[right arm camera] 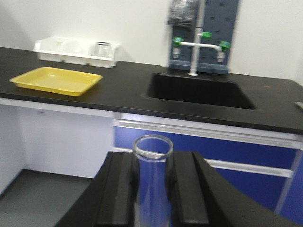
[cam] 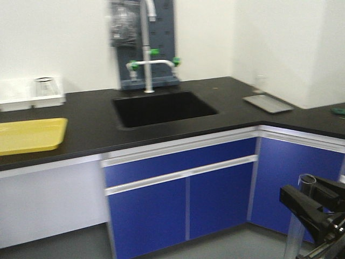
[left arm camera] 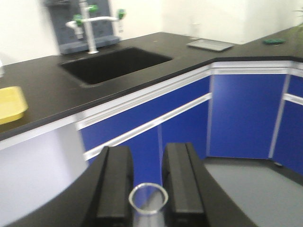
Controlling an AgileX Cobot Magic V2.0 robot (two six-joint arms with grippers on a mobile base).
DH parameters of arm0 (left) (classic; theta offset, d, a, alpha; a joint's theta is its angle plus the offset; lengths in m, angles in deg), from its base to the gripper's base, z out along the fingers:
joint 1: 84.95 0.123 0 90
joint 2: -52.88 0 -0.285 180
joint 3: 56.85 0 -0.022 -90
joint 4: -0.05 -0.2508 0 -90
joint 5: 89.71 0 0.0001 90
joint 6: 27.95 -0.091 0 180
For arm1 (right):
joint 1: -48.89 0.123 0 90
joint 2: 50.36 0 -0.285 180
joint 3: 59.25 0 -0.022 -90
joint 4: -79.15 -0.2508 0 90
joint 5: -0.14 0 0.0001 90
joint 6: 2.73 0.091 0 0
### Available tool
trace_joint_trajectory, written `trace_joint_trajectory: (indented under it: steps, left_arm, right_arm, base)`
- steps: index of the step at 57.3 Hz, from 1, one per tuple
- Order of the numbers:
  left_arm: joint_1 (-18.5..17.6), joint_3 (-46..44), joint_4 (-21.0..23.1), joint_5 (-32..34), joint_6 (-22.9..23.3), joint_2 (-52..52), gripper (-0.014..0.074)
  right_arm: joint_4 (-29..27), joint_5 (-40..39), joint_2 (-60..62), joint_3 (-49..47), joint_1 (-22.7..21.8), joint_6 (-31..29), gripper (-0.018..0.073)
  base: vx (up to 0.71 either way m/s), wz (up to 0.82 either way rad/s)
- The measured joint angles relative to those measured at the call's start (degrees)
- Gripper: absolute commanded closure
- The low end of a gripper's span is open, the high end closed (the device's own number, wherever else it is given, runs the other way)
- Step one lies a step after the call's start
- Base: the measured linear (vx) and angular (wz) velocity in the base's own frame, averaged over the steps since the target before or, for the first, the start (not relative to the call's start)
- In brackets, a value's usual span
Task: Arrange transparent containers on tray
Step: 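Hold both tubes upright while the base drives to the yellow tray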
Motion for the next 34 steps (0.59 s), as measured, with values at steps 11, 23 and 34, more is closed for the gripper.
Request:
trace_joint_trajectory:
  steps: [11, 23, 34]
  left_arm:
    - [0.0, 0.0, 0.0, 0.0, 0.0, 0.0, 0.0603]
    - [0.0, 0.0, 0.0, 0.0, 0.0, 0.05, 0.0603]
    - [0.0, 0.0, 0.0, 0.0, 0.0, 0.09, 0.0603]
  right_arm:
    - [0.0, 0.02, 0.0, 0.0, 0.0, 0.0, 0.0572]
    - [0.0, 0.02, 0.0, 0.0, 0.0, 0.0, 0.0572]
    - [0.0, -0.03, 0.0, 0.0, 0.0, 0.0, 0.0572]
  base:
    - [-0.14, 0.77]
    - [-0.07, 0.66]
    - [0.03, 0.41]
